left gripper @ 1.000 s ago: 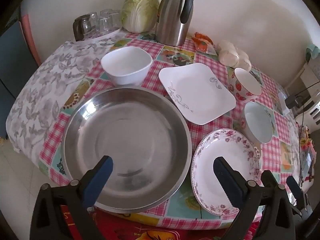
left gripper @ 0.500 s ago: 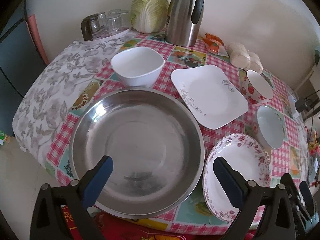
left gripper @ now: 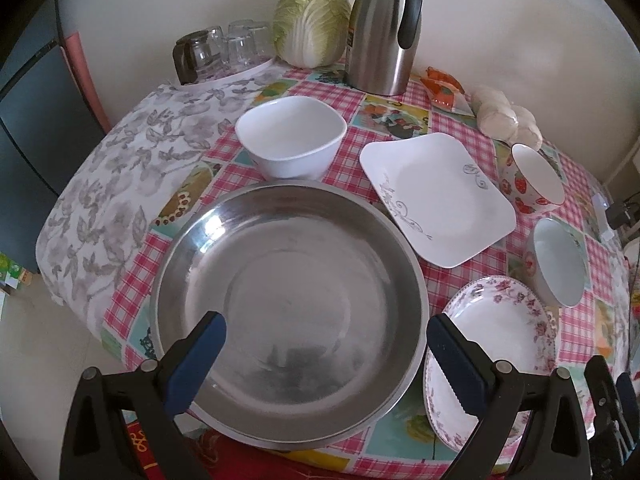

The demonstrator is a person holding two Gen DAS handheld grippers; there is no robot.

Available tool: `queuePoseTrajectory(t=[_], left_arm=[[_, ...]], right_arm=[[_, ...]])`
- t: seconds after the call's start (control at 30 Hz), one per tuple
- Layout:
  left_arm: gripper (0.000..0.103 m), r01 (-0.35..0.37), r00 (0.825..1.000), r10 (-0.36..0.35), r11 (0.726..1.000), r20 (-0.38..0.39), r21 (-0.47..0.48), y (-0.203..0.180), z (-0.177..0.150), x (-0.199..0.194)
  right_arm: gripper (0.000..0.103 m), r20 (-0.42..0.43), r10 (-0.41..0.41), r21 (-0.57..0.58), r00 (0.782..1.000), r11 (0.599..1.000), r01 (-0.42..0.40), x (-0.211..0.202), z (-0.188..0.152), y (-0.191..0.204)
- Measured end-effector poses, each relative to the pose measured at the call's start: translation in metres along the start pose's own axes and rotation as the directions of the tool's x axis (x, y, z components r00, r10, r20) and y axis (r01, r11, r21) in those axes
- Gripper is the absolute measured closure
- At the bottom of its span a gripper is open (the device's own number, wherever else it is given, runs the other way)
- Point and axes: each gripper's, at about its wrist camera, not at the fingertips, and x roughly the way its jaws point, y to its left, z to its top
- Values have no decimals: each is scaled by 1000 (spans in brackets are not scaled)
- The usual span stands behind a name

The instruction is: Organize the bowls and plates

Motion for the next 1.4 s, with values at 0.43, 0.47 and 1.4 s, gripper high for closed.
queuePoseTrajectory(t=[0.43,0.47,1.4], left_arm=[[1,1,1000,-1,1000,5,-1,1,1,0],[1,0,1000,0,1000,5,-1,1,1,0],[1,52,999,-53,997,-11,-53,18,6,2]], right_arm=[[0,14,-8,6,1000,1000,8,-2,1,-1],[0,14,-9,6,1000,1000,8,-2,2,-1],[0,17,-24,-20,1000,1000,24,2,3,6]])
